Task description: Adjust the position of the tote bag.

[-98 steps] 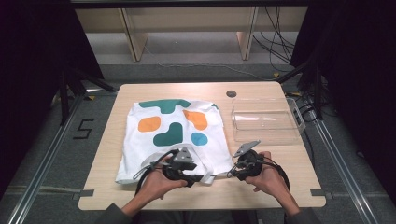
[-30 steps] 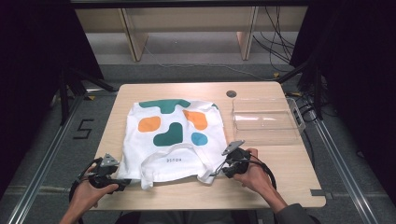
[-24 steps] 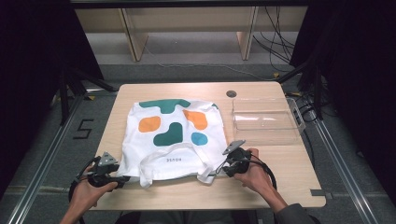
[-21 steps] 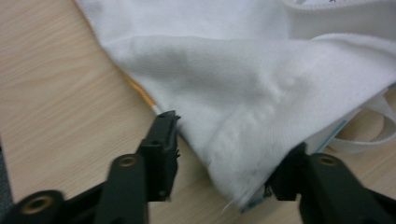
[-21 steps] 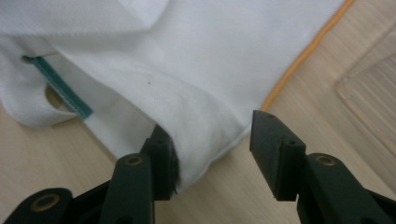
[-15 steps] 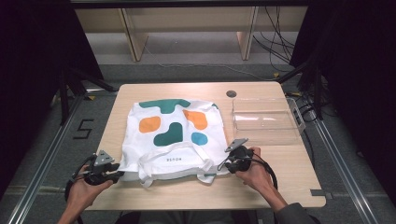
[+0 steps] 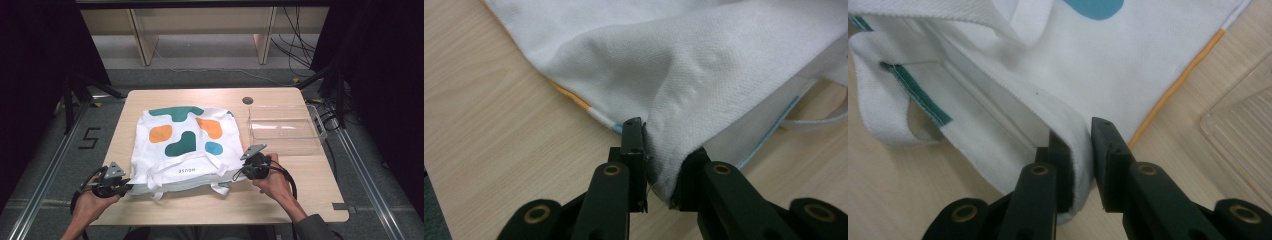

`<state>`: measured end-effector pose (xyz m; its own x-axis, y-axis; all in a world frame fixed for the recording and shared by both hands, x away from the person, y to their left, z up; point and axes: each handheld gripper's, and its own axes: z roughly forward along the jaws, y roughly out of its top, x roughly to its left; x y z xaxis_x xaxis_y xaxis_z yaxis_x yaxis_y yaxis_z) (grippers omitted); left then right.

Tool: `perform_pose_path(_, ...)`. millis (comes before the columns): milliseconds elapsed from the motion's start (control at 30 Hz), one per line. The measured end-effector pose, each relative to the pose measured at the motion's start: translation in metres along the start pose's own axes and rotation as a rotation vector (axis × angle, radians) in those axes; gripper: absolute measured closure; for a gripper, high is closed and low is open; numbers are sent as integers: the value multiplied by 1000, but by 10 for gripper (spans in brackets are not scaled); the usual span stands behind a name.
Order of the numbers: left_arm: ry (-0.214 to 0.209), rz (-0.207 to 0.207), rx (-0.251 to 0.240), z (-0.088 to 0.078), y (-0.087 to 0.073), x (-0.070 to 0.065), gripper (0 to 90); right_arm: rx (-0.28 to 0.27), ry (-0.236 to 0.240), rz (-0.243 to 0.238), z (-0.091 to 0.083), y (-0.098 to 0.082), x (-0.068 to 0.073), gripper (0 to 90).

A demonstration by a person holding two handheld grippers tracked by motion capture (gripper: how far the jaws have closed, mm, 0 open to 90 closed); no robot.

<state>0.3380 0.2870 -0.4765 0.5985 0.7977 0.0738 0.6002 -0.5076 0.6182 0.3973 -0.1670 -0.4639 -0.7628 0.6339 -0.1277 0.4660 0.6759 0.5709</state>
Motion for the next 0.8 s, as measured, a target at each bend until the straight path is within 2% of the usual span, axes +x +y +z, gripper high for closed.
perform_pose_path(33, -6, -16, -3, -3, 0, 0, 788, -4, 5, 0, -2, 0, 0, 804)
perform_pose_path(100, -25, -10, 0, -8, 1, 0, 786, 6, 26, 12, -9, 0, 0, 804)
perform_pose_path(200, -52, -16, -8, -17, 0, -2, 785, -11, 30, 34, -15, -2, 3, 805)
perform_pose_path(233, -57, -2, -11, -21, 1, -1, 785, -10, 57, 33, -20, -2, 2, 806)
perform_pose_path(267, -62, -14, -14, -24, 1, -2, 784, -12, 66, 41, -23, -2, 2, 806)
perform_pose_path(300, -74, -18, -12, -27, 1, -2, 784, -27, 52, 45, -24, -3, 3, 808)
perform_pose_path(333, -76, -26, -30, -30, 1, -3, 784, -13, 60, 27, -29, -3, 1, 809)
perform_pose_path(367, -78, 0, -19, -33, 3, -2, 784, -39, 66, 38, -29, -3, 3, 810)
perform_pose_path(400, -83, -21, -29, -34, 3, -4, 784, -24, 74, 27, -32, -2, 1, 811)
perform_pose_path(433, -84, -3, -27, -37, 5, -3, 784, -39, 69, 35, -33, -2, 2, 811)
perform_pose_path(467, -78, 12, -35, -39, 6, -3, 786, -21, 81, 40, -37, -2, 1, 811)
perform_pose_path(500, -81, 16, -32, -41, 7, -3, 785, -42, 74, 44, -36, -2, 2, 811)
perform_pose_path(533, -89, 5, -32, -42, 7, -4, 786, -35, 89, 15, -40, -1, 0, 812)
perform_pose_path(633, -92, 6, -38, -46, 9, -3, 786, -42, 82, 44, -44, 0, 2, 813)
perform_pose_path(667, -95, 17, -35, -48, 10, -2, 786, -59, 93, 10, -44, 1, 1, 814)
perform_pose_path(700, -95, 29, -42, -50, 10, -1, 786, -59, 94, 2, -47, 2, 2, 816)
perform_pose_path(767, -101, 19, -39, -52, 11, -1, 785, -62, 99, -3, -50, 4, 3, 820)
perform_pose_path(800, -108, 33, -44, -54, 12, 0, 784, -41, 106, -17, -54, 6, 2, 824)
